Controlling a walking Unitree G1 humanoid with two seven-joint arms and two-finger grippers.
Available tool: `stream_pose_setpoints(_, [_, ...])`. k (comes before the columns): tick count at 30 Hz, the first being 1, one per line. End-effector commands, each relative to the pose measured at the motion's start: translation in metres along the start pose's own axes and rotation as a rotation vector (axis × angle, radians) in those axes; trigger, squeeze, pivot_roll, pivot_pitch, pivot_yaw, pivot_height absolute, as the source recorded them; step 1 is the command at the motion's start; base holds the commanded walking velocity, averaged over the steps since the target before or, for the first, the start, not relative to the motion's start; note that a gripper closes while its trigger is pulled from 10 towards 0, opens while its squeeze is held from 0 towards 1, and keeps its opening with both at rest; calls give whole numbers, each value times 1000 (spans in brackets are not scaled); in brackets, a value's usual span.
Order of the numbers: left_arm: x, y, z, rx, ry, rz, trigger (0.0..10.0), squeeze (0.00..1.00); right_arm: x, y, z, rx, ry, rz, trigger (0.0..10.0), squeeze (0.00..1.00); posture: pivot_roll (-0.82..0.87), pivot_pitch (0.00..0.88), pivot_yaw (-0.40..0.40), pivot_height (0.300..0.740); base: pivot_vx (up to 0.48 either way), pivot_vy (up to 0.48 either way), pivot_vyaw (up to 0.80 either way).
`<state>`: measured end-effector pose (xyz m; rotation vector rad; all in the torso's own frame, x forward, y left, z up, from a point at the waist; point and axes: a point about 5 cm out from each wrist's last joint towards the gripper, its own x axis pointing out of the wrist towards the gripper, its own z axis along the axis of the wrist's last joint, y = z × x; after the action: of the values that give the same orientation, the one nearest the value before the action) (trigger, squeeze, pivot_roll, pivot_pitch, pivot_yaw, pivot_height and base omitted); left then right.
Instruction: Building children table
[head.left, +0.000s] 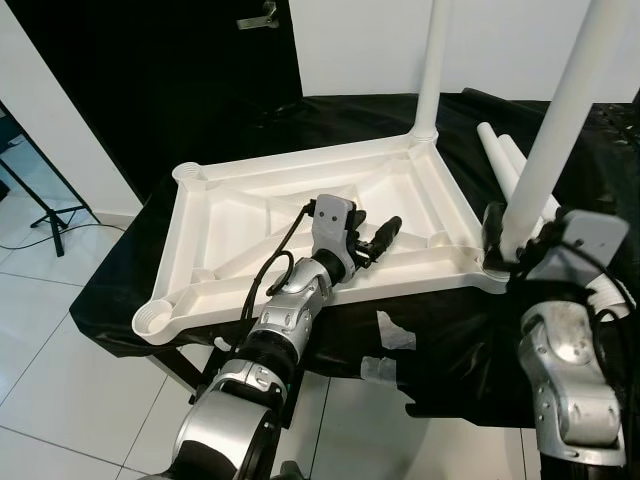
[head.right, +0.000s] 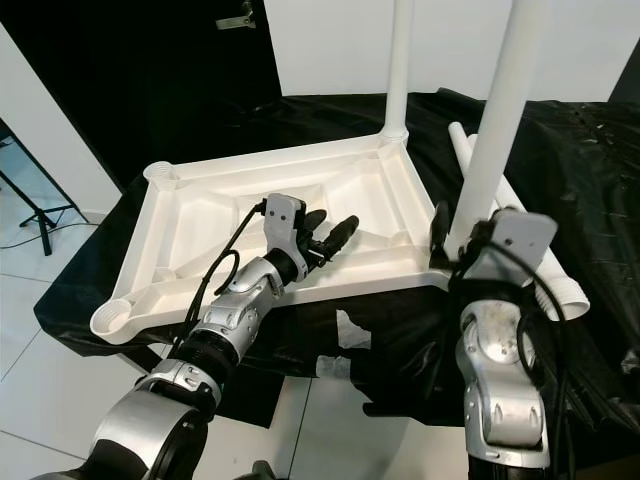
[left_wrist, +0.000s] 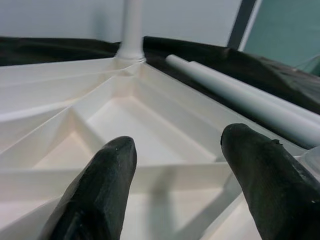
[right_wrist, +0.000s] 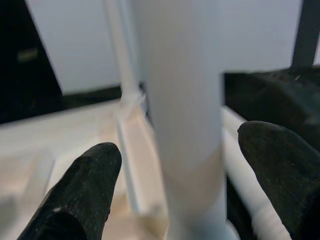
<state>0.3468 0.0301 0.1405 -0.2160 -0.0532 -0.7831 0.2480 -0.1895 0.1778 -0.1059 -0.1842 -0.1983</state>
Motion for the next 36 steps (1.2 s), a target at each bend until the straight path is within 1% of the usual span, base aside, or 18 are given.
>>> stream_pose_setpoints(1, [-11,8,-7,-10,4,57,10000,0,-1,-2,-8,-42,33,12,10000,0,58,0,64,740,0,0,0])
stream_pose_setpoints(2, [-11,8,-7,-10,4,57,10000,0,-1,-2,-8,-42,33,12,10000,0,58,0,64,740,0,0,0])
stream_pose_setpoints(5, [-16,13,-7,21,-26,129,10000,0,-6,-8,-15,-54,62,4,10000,0,60,0,65,740,0,0,0])
stream_pose_setpoints(6, [-16,13,-7,21,-26,129,10000,0,-6,-8,-15,-54,62,4,10000,0,60,0,65,740,0,0,0])
stream_pose_setpoints(9, [-24,13,-7,65,-60,181,10000,0,-14,-11,-21,-97,88,17,10000,0,60,0,67,740,0,0,0])
stream_pose_setpoints(11, [-24,13,-7,65,-60,181,10000,0,-14,-11,-21,-97,88,17,10000,0,60,0,67,740,0,0,0])
stream_pose_setpoints(12, [-28,12,-7,74,-77,193,10000,0,-16,-12,-23,-113,93,25,10000,0,62,0,66,740,0,0,0])
stream_pose_setpoints(15, [-32,12,-7,81,-96,205,10000,0,-19,-12,-26,-127,96,38,10000,0,66,0,65,740,0,0,0])
stream_pose_setpoints(18, [-44,10,-8,108,-132,227,10000,0,-26,-7,-31,-146,93,80,10000,0,75,0,66,740,0,0,0])
stream_pose_setpoints(20, [-47,9,-8,113,-139,233,10000,0,-27,-6,-32,-144,90,88,10000,0,80,0,64,740,0,0,0])
stream_pose_setpoints(21, [-50,8,-10,121,-142,238,10000,0,-28,-4,-33,-145,89,93,10000,0,85,0,62,740,0,0,0])
stream_pose_setpoints(23, [-50,8,-10,121,-142,238,10000,0,-28,-4,-33,-145,89,93,10000,0,85,0,62,740,0,0,0])
stream_pose_setpoints(28, [-58,5,-13,141,-143,249,10000,0,-28,-3,-33,-145,86,98,10000,0,96,0,58,740,0,0,0])
stream_pose_setpoints(30, [-64,3,-15,154,-137,268,10000,0,-27,-4,-33,-148,82,98,10000,0,100,0,56,740,0,0,0])
stream_pose_setpoints(31, [-64,3,-15,154,-137,268,10000,0,-27,-4,-33,-148,82,98,10000,0,100,0,56,740,0,0,0])
stream_pose_setpoints(32, [-68,2,-17,156,-131,278,10000,0,-28,-5,-33,-151,80,98,10000,0,103,0,56,740,0,0,0])
stream_pose_setpoints(34, [-68,2,-17,156,-131,278,10000,0,-28,-5,-33,-151,80,98,10000,0,103,0,56,740,0,0,0])
stream_pose_setpoints(36, [-75,1,-20,156,-120,299,10000,0,-29,-5,-34,-154,79,96,10000,0,106,0,57,740,0,0,0])
